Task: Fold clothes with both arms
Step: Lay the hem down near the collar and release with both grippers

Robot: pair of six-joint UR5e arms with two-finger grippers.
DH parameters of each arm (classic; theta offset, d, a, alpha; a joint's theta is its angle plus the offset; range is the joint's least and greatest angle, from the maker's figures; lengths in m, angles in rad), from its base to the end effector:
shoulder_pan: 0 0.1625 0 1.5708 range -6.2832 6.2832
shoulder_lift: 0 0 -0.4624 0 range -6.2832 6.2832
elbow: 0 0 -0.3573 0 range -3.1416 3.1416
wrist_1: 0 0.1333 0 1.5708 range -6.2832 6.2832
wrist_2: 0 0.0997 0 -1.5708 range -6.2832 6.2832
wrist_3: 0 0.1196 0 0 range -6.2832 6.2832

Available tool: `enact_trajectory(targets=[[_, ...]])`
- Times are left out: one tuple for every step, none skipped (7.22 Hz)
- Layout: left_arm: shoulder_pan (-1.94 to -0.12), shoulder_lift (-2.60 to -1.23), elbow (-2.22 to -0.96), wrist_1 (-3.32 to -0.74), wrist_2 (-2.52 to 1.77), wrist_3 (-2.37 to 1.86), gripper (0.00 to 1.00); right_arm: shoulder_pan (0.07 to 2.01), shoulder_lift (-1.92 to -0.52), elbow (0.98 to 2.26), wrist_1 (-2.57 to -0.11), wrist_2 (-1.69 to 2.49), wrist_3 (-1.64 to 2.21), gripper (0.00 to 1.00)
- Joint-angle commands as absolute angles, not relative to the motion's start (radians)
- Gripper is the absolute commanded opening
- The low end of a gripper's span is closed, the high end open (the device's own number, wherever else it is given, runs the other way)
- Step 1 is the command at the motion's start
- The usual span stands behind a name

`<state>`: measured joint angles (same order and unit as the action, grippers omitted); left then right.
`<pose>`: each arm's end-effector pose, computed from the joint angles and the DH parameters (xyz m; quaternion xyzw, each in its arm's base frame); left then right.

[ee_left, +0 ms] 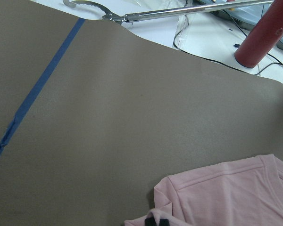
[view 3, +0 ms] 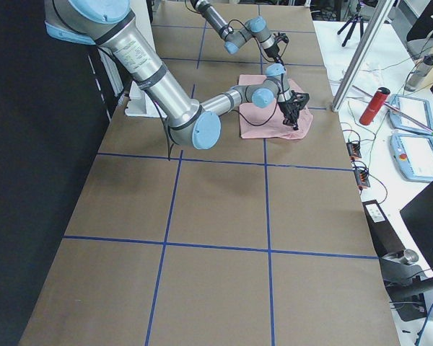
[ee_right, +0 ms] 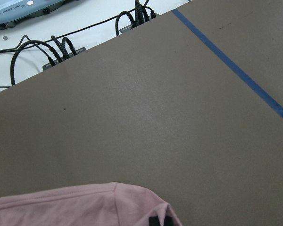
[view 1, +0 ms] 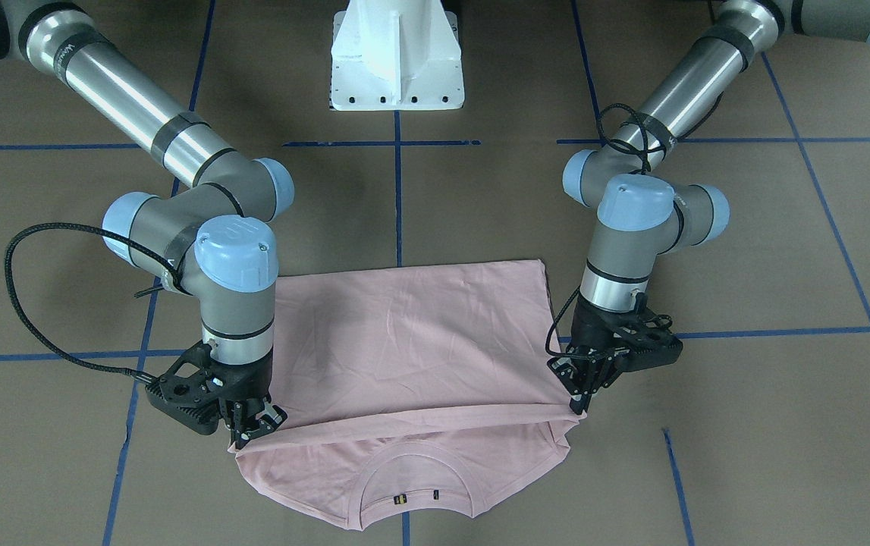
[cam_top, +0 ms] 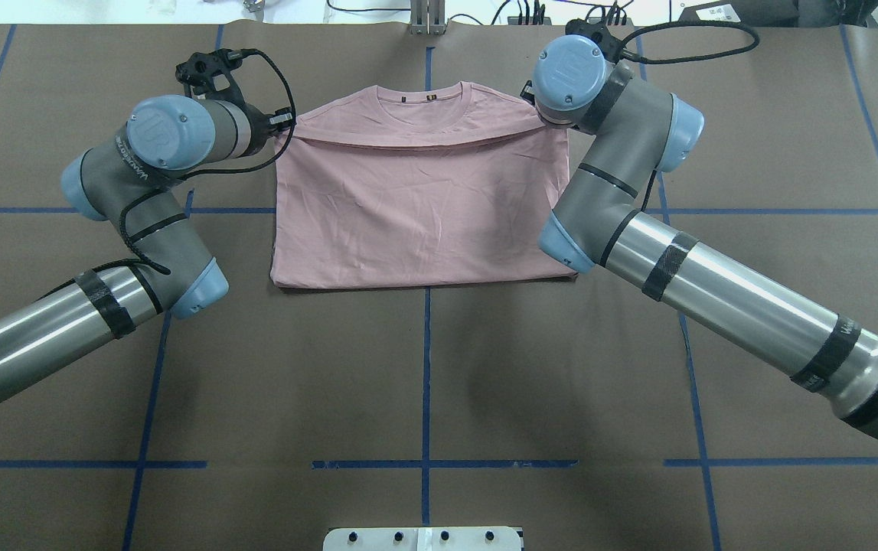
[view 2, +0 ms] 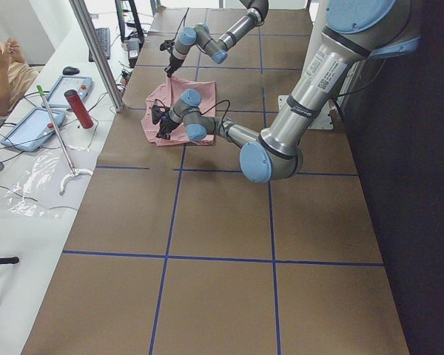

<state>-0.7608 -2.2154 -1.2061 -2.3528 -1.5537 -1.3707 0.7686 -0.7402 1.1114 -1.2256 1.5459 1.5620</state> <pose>0.4675 -0.6319 0.4046 0.2406 0.4456 -0.2427 0.8274 -0.5006 -0.6736 0.3695 0.1436 -0.3200 0.3513 0.8681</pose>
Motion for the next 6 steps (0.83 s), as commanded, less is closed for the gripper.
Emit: enact_trajectory(targets=[[-0.761,-2.217,-1.210,-2.355,-1.555,-1.373,0.23,0.769,-0.741,1.104,-1.226,1.543,1.563,0.71],[-0.764,-2.215,-1.225,-2.358,-1.557,-1.373,0.33,0.769,-0.735,1.108,-1.226,1.537,1.566,1.00],[-0.765,-2.183,-1.242,-2.412,-1.559,-1.373,0.47,0.772,-0.735,1.139,-1.223,1.543,1.568,1.00],[-0.765,-2.159,-1.244,-2.512,-1.565,-1.374,0.47,0.776,-0.762,1.255,-1.230,1.599,1.569,1.00],[-0.775,-2.157,-1.262,-2.526,-1.635,-1.458,0.42,0.766,-0.870,1.367,-1.218,1.662,1.584,1.00],[-0.779,-2.154,-1.310,-2.520,-1.664,-1.476,0.42,0.734,-0.940,1.487,-1.230,1.666,1.601,1.00]])
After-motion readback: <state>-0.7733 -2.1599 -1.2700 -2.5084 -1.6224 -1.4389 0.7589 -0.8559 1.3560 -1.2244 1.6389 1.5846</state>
